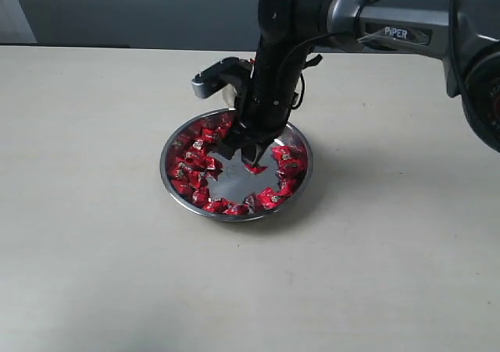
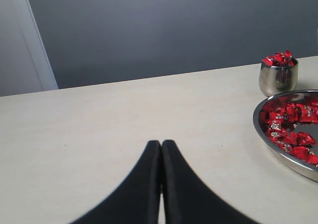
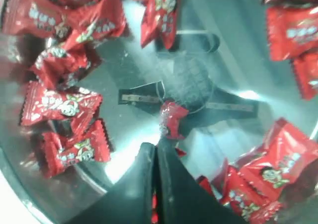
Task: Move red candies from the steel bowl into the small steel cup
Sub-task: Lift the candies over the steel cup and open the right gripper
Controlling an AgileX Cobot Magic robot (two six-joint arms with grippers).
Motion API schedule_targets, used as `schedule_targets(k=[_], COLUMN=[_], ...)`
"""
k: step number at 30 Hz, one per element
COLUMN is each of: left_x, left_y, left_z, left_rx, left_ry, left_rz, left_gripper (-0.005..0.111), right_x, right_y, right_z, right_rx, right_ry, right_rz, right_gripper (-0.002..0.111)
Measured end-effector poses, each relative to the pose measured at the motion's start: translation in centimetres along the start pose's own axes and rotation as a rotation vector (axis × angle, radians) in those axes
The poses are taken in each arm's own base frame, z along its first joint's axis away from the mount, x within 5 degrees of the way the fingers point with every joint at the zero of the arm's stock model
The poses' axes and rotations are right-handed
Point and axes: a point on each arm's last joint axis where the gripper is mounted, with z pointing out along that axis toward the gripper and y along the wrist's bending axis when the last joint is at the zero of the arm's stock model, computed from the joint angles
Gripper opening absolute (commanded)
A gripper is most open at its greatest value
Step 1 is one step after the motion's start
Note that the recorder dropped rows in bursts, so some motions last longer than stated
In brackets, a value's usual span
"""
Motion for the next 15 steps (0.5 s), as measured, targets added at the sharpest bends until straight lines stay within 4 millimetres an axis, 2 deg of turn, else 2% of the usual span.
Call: schedule_targets(k=[5,10,15], left_x=[0.0,0.0,0.0], left_y=[0.0,0.0,0.0], left_z=[0.0,0.0,0.0], left_rx=[0.0,0.0,0.0], left_ry=[0.0,0.0,0.0], left_rz=[0.0,0.0,0.0], left_gripper=[0.0,0.0,0.0], right_x=[-1.1,-2.6,-3.4], right_y=[-0.7,-2.4,-3.7], right_z=[-1.6,-2.9,-3.8], right_rx=[0.126,0.344,0.435], right_ry=[-0.136,-0.316,-0.454], right_rz=[-0.035,-0.041,-0.027], right_gripper=[-0.001,-0.001,-0.001])
